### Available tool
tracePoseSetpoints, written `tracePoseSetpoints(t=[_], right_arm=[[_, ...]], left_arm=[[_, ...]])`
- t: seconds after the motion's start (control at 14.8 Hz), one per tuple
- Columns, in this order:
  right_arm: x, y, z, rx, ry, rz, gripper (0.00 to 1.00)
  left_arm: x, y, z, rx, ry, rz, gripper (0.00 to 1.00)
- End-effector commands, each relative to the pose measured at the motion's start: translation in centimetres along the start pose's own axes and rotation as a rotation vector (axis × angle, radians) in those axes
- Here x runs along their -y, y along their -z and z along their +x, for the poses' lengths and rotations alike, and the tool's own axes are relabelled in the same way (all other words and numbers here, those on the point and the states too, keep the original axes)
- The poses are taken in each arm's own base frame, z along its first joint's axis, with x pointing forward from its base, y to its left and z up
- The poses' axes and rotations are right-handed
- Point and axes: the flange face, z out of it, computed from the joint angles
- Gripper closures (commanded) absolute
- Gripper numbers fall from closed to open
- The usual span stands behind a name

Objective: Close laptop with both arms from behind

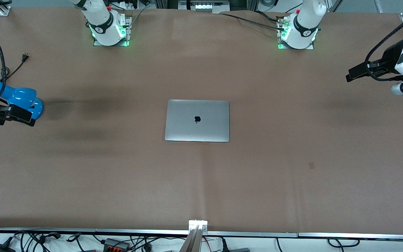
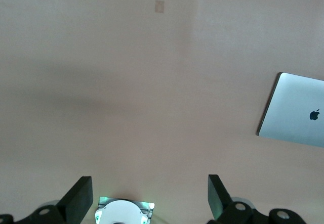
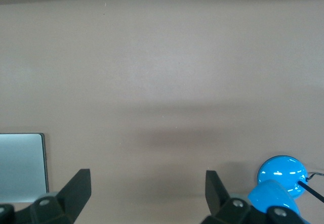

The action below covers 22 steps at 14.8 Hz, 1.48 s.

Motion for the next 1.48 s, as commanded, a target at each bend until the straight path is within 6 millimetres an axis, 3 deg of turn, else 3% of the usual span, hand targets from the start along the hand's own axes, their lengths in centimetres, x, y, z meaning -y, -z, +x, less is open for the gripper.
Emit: tracePoseSetpoints(t=[0.0, 0.81, 1.42], right_arm=[[-0.4, 0.8, -1.7, 0.013, 0.016, -0.017, 0.00], [-0.7, 0.4, -10.1, 0.058, 0.062, -0.037, 0.00], [-0.9, 0.0, -12.0, 0.033, 0.048, -0.032, 0.00]], left_arm=[[-0.4, 0.0, 0.7, -0.009, -0.028, 0.024, 0.00], [0.1, 0.0, 0.9, -0.020, -0.027, 0.089, 0.00], [-0.1, 0.1, 0.8, -0.021, -0.033, 0.083, 0.00]])
